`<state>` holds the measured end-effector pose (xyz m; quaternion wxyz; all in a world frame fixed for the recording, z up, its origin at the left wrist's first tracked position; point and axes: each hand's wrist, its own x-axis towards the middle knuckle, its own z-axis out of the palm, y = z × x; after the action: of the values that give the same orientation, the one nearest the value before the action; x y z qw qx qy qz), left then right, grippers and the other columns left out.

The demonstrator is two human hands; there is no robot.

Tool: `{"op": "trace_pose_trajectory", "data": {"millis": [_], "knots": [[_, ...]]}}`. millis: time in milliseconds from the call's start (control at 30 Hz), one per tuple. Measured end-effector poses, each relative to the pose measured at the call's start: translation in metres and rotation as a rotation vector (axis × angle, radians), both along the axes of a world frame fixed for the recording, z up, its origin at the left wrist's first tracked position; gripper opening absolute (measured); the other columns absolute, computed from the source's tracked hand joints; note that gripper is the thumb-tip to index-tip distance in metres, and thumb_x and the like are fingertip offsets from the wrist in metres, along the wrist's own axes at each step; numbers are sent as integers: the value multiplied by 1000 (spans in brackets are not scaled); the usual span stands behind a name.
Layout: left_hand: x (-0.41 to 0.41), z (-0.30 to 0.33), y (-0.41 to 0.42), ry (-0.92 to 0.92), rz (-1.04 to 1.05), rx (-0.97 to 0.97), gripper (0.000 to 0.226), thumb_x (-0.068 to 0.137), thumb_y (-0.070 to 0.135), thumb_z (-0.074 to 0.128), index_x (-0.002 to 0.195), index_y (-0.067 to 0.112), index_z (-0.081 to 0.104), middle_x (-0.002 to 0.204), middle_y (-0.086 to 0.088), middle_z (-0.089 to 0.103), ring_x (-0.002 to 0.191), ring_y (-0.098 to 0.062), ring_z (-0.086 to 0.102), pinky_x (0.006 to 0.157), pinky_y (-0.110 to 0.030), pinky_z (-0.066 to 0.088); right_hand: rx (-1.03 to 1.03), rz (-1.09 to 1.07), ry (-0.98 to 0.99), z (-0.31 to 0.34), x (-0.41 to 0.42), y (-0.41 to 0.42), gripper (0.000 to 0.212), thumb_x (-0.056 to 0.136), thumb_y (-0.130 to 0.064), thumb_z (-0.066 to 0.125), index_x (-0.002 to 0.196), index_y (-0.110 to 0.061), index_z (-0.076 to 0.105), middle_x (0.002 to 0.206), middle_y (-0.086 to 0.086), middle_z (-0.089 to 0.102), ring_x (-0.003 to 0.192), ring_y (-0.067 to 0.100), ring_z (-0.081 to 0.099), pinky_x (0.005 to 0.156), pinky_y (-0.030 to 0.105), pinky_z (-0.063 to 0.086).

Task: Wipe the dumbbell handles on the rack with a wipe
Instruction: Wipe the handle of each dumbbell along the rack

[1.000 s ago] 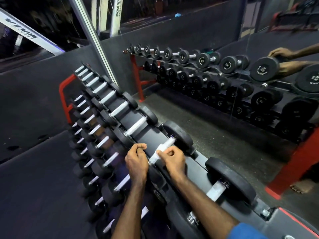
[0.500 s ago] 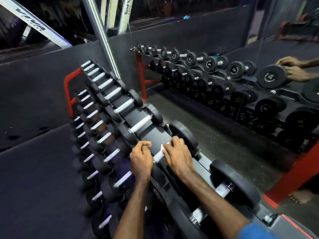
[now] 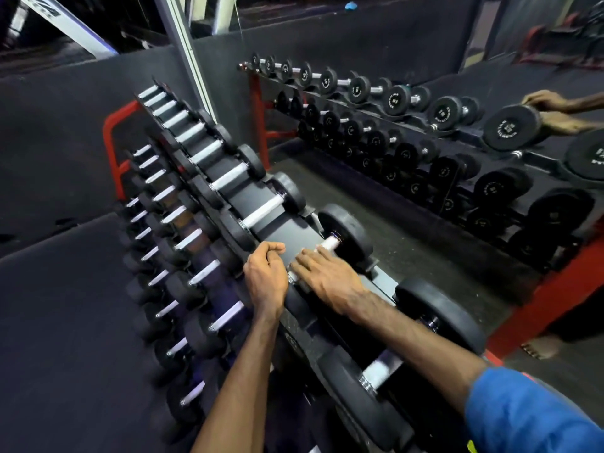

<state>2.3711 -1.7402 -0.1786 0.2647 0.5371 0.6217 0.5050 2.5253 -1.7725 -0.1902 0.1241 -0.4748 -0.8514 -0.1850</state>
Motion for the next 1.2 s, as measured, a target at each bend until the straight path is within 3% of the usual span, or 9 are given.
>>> {"op": "trace_pose_trajectory", "data": {"millis": [100, 267, 400, 500, 600, 800, 933, 1067, 1200], "knots": [[1, 3, -2, -4, 2, 0, 36, 84, 20, 44, 92, 20, 80, 94, 9, 80, 96, -22, 71, 93, -38, 55, -44, -134, 43, 15, 16, 11, 23, 97, -13, 43, 112, -9, 60, 108, 12, 61, 113, 36, 58, 108, 45, 41], [1, 4, -5, 28, -7, 7, 38, 84, 21, 43, 93, 19, 80, 99, 4, 80, 101, -26, 70, 97, -40, 53, -64, 11, -62, 6, -2, 3, 23, 99, -24, 49, 116, -16, 64, 110, 4, 65, 113, 27, 61, 110, 43, 40], [2, 7, -7, 45, -2, -7, 39, 85, 21, 41, 93, 21, 79, 97, 7, 80, 102, -27, 68, 97, -39, 53, -136, -185, -60, 19, 7, 12, 20, 89, -12, 59, 109, -11, 61, 103, 11, 62, 102, 34, 58, 102, 46, 43], [1, 8, -5, 50, 13, -14, 38, 85, 22, 42, 92, 21, 78, 97, 7, 80, 101, -25, 70, 96, -39, 54, -208, -34, -130, 13, -11, 13, 16, 92, -23, 62, 108, -19, 63, 103, 6, 64, 98, 31, 63, 100, 46, 41], [5, 6, -8, 97, -1, -52, 37, 85, 26, 41, 92, 27, 77, 98, 7, 78, 100, -26, 69, 93, -41, 55, -260, -97, -82, 20, 5, 23, 25, 93, -24, 63, 118, -20, 61, 115, 5, 62, 111, 29, 60, 110, 44, 35], [2, 9, -8, 128, 15, -106, 37, 82, 34, 38, 90, 36, 74, 99, 6, 77, 100, -26, 69, 92, -46, 56, -205, 5, -122, 16, -2, 12, 27, 95, -26, 57, 121, -23, 61, 113, 3, 63, 109, 27, 61, 109, 44, 39], [3, 10, -10, 121, 6, -115, 38, 81, 37, 36, 90, 40, 73, 99, 6, 75, 100, -24, 68, 91, -46, 57, -126, -177, -11, 20, 15, 15, 28, 77, -19, 77, 102, -18, 64, 95, 4, 63, 95, 27, 62, 99, 40, 47], [1, 13, -10, 117, -14, -114, 38, 83, 33, 37, 91, 36, 74, 99, 7, 75, 101, -23, 68, 93, -45, 56, -132, 66, -87, 13, 6, 9, 31, 92, -25, 58, 122, -18, 61, 114, 4, 65, 108, 27, 63, 107, 43, 43], [2, 20, -14, 131, -61, -103, 41, 83, 29, 37, 94, 30, 77, 98, 6, 77, 108, -25, 66, 98, -47, 52, -113, -81, -63, 21, 22, 17, 28, 94, -18, 43, 118, -16, 58, 112, 5, 62, 112, 30, 60, 104, 41, 41]]}}
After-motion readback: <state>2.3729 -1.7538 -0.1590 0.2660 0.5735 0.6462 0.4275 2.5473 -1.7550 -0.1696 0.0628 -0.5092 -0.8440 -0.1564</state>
